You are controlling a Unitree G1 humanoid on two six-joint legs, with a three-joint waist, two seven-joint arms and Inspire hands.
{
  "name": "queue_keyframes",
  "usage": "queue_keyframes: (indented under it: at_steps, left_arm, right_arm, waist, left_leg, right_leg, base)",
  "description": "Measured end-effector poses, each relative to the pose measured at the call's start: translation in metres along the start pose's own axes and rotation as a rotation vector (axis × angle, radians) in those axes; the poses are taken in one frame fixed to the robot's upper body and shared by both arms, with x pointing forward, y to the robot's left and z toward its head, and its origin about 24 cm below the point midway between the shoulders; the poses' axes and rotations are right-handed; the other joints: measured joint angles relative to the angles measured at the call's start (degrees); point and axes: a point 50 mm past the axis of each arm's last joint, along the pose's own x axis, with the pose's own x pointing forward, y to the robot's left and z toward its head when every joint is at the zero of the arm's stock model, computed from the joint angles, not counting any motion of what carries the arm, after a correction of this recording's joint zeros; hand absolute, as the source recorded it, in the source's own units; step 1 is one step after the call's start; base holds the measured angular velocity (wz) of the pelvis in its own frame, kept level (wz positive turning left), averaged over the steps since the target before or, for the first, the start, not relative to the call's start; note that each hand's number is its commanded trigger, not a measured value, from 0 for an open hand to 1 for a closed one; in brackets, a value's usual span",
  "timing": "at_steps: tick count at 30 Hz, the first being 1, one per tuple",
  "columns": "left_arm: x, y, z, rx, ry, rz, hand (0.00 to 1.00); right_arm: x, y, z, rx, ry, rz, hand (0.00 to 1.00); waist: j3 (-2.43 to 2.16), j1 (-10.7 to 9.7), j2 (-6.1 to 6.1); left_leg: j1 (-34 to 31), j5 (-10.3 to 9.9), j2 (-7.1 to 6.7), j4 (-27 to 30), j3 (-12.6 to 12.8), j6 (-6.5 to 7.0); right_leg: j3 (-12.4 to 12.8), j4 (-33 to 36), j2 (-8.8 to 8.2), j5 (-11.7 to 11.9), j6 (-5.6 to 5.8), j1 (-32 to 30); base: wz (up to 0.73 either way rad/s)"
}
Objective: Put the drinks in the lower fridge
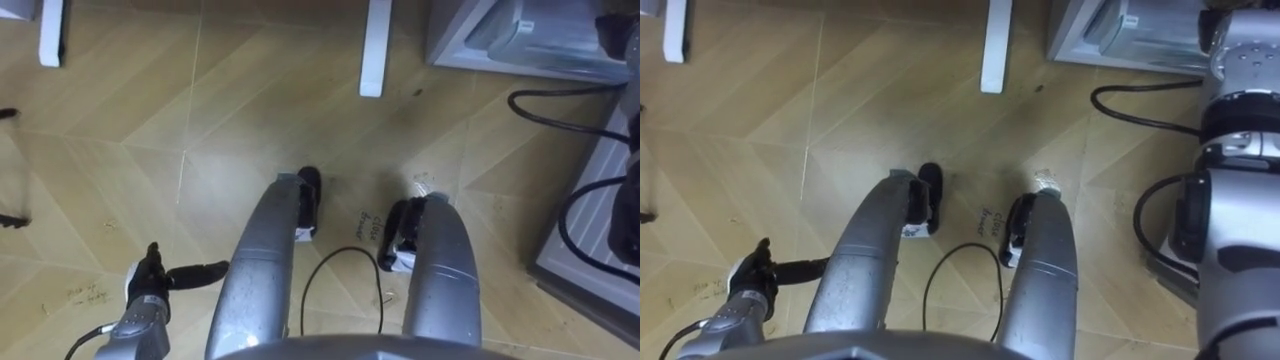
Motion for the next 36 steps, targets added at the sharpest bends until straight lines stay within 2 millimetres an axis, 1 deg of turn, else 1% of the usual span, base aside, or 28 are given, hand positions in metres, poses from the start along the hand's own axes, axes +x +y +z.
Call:
queue_keyframes:
  at_steps: [5, 8, 9, 12, 14, 16, 18, 19, 21, 22, 23, 25, 27, 29, 31, 32, 33, 36]
  left_arm:
    - [-0.001, -0.001, 0.001, -0.002, -0.006, -0.006, 0.00]
    - [-0.002, 0.001, -0.001, 0.003, -0.009, -0.004, 0.00]
    - [-0.002, 0.002, -0.002, 0.003, -0.011, -0.003, 0.00]
    - [-0.004, 0.005, -0.005, -0.031, -0.001, 0.006, 0.00]
    - [-0.003, 0.009, -0.005, -0.063, 0.005, 0.017, 0.00]
    - [-0.003, 0.013, -0.004, -0.096, 0.011, 0.026, 0.00]
    - [-0.003, 0.015, -0.005, -0.116, 0.018, 0.032, 0.00]
    - [-0.003, 0.014, -0.005, -0.120, 0.019, 0.030, 0.00]
    - [-0.003, 0.014, -0.005, -0.124, 0.020, 0.027, 0.00]
    - [-0.003, 0.014, -0.005, -0.124, 0.019, 0.026, 0.00]
    - [-0.003, 0.014, -0.005, -0.124, 0.020, 0.026, 0.00]
    - [-0.003, 0.014, -0.005, -0.127, 0.020, 0.027, 0.00]
    - [-0.003, 0.014, -0.006, -0.135, 0.028, 0.023, 0.00]
    - [-0.003, 0.014, -0.008, -0.136, 0.036, 0.008, 0.00]
    - [-0.003, 0.015, -0.011, -0.137, 0.048, -0.004, 0.00]
    - [-0.003, 0.018, -0.015, -0.150, 0.066, 0.001, 0.00]
    - [-0.003, 0.021, -0.019, -0.155, 0.083, 0.007, 0.00]
    - [-0.004, 0.028, -0.027, -0.177, 0.120, 0.019, 0.00]
  right_arm:
    - [0.000, 0.001, 0.002, -0.001, -0.006, 0.002, 0.00]
    - [0.002, -0.007, 0.005, -0.010, -0.015, -0.015, 0.00]
    - [0.002, -0.008, 0.005, -0.015, -0.015, -0.018, 0.00]
    - [0.003, -0.012, 0.005, -0.020, -0.016, -0.027, 0.00]
    - [0.004, -0.016, 0.006, -0.023, -0.015, -0.034, 0.00]
    - [0.005, -0.019, 0.006, -0.025, -0.015, -0.045, 0.00]
    - [0.007, -0.026, 0.006, -0.035, -0.014, -0.068, 0.00]
    - [0.008, -0.028, 0.006, -0.039, -0.012, -0.072, 0.00]
    - [0.011, -0.038, 0.006, -0.055, -0.004, -0.084, 0.00]
    - [0.011, -0.040, 0.005, -0.062, -0.004, -0.088, 0.00]
    - [0.013, -0.045, 0.006, -0.074, 0.001, -0.086, 0.00]
    - [0.015, -0.057, 0.008, -0.101, -0.001, -0.087, 0.00]
    - [0.018, -0.078, 0.010, -0.155, -0.001, -0.109, 0.00]
    - [0.019, -0.090, 0.012, -0.199, -0.004, -0.114, 0.00]
    - [0.020, -0.109, 0.016, -0.230, -0.006, -0.126, 0.00]
    - [0.019, -0.123, 0.018, -0.260, -0.005, -0.145, 0.00]
    - [0.019, -0.132, 0.019, -0.278, 0.004, -0.153, 0.00]
    - [0.018, -0.146, 0.020, -0.317, 0.030, -0.149, 0.00]
  waist:
    - [0.06, 0.0, -0.10]
    - [0.11, -0.4, -0.21]
    - [0.11, -0.4, -0.21]
    - [0.14, -0.7, -0.26]
    - [0.28, -0.9, -0.49]
    - [0.36, -0.9, -0.68]
    - [0.45, -0.7, -0.83]
    - [0.47, -0.7, -0.86]
    - [0.75, -0.7, -1.35]
    - [0.78, -0.7, -1.44]
    - [0.79, -0.9, -1.46]
    - [0.82, -0.8, -1.51]
    - [0.80, -0.6, -1.49]
    - [0.80, -0.3, -1.53]
    - [0.85, 0.4, -1.61]
    - [0.87, 0.6, -1.65]
    - [0.87, 0.9, -1.65]
    - [0.91, 0.7, -1.72]
  left_leg:
    - [0.9, -0.3, 0.38, -0.2, 1.1, 0.21]
    - [2.1, -0.9, 0.57, -0.1, 1.1, 0.23]
    - [2.4, -1.0, 0.79, -0.3, 1.2, 0.21]
    - [3.1, -1.1, 0.83, -0.9, 1.4, 0.31]
    - [3.8, -1.1, 0.95, -1.6, 1.8, 0.36]
    - [4.3, -1.2, 1.50, -2.0, 2.5, 0.57]
    - [5.6, -1.3, 2.17, -2.7, 3.0, 0.77]
    - [5.9, -1.3, 2.22, -3.0, 3.1, 0.78]
    - [7.5, -1.4, 2.26, -4.1, 3.3, 0.85]
    - [7.9, -1.4, 2.26, -4.3, 3.4, 0.87]
    - [8.5, -1.4, 2.27, -4.8, 3.4, 0.93]
    - [9.7, -1.4, 2.75, -5.8, 3.4, 0.94]
    - [12.1, -1.4, 3.04, -7.4, 3.4, 0.94]
    - [14.0, -1.4, 3.03, -8.4, 3.5, 0.93]
    - [16.7, -1.4, 2.93, -9.8, 3.9, 0.90]
    - [18.7, -1.5, 2.93, -10.8, 4.2, 0.85]
    - [20.2, -1.5, 2.93, -11.6, 4.4, 0.76]
    - [23.1, -1.6, 2.93, -13.1, 4.6, 0.62]
  right_leg:
    - [0.9, 0.0, 0.17, 0.0, 0.00, 0.2]
    - [0.9, -0.3, 0.17, -0.2, -0.25, 1.5]
    - [0.9, -0.8, 0.24, -0.1, -0.14, 1.9]
    - [0.8, -1.6, 0.27, -0.1, -0.10, 2.7]
    - [0.7, -2.1, 0.46, 0.0, -0.17, 3.4]
    - [0.7, -2.8, 0.65, 0.1, -0.05, 4.1]
    - [0.7, -4.2, 1.30, 0.5, 0.24, 5.6]
    - [0.6, -4.7, 1.38, 0.6, 0.33, 6.0]
    - [0.5, -6.1, 1.51, 0.7, 0.56, 7.8]
    - [0.5, -6.3, 1.47, 0.7, 0.57, 8.2]
    - [0.0, -7.1, 1.39, 0.7, 0.61, 8.9]
    - [-0.9, -8.7, 1.40, 0.9, 0.50, 10.7]
    - [-2.0, -11.1, 1.82, 1.2, 0.62, 14.0]
    - [-1.9, -12.8, 2.19, 1.4, 0.92, 15.9]
    - [-2.0, -14.4, 2.20, 1.5, 1.01, 18.6]
    - [-2.1, -15.5, 2.21, 1.5, 1.07, 20.7]
    - [-2.2, -16.4, 2.27, 1.5, 1.09, 22.2]
    - [-2.4, -18.1, 2.37, 1.5, 1.13, 25.0]
  base:
    - [-0.08]
    - [-0.03]
    - [-0.07]
    - [-0.01]
    - [0.00]
    - [-0.03]
    - [-0.08]
    - [0.00]
    - [0.00]
    - [0.00]
    - [0.04]
    - [0.06]
    - [0.08]
    - [0.03]
    - [0.00]
    - [0.00]
    - [0.00]
    - [-0.01]
